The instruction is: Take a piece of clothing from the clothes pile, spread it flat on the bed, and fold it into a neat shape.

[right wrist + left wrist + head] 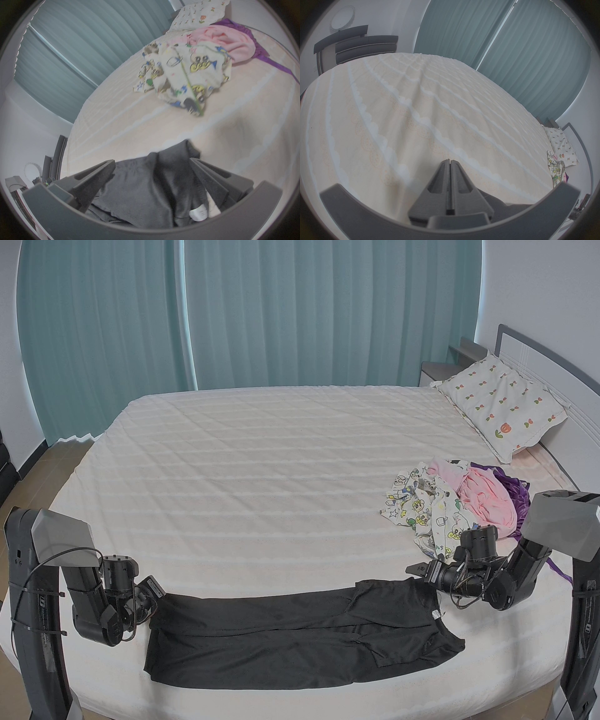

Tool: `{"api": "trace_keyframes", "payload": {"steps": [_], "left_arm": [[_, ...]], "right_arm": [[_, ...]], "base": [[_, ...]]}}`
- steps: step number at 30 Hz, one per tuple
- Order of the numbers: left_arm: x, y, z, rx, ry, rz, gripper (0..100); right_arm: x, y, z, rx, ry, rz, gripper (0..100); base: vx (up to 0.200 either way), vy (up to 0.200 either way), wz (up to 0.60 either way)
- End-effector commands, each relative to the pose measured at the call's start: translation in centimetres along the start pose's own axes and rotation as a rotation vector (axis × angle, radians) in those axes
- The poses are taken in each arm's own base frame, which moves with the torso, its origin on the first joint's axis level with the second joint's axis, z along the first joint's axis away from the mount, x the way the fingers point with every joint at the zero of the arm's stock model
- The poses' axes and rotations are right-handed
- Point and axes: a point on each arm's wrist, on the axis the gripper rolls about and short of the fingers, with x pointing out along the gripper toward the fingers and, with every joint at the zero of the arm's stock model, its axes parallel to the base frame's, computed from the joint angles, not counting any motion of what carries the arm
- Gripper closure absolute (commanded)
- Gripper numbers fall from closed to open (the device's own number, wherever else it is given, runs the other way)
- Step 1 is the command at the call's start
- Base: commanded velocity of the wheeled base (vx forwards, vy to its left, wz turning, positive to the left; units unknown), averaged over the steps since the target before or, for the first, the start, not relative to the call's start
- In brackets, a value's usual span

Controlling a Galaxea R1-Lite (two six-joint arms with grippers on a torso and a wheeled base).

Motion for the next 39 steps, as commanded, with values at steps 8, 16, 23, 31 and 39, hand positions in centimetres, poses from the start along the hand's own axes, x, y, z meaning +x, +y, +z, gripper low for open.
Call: {"api": "trace_keyframes", "payload": {"steps": [8, 16, 23, 31, 39], "left_arm": [[0.1, -0.1, 0.0, 0.0, -0.002, -0.003, 100], [0.1, -0.1, 0.1, 0.0, -0.004, -0.003, 100], [0.1, -0.1, 0.1, -0.001, -0.005, -0.005, 100], [0.2, 0.1, 0.1, -0.003, -0.004, 0.0, 100], [0.4, 0.3, 0.3, -0.008, -0.01, 0.006, 100]], "right_arm": [[0.2, -1.9, 0.3, 0.019, 0.0, -0.04, 0], [2.4, -2.4, -0.5, 0.011, 0.029, -0.047, 100], [3.3, -2.7, 0.6, 0.026, -0.007, -0.035, 100], [2.9, -3.0, 2.4, 0.039, -0.076, -0.025, 100], [2.9, -3.3, 3.0, 0.044, -0.111, -0.02, 100]], "base": [[0.0, 0.0, 0.0], [0.0, 0.0, 0.0], [0.0, 0.0, 0.0], [0.0, 0.0, 0.0], [0.0, 0.0, 0.0]]}}
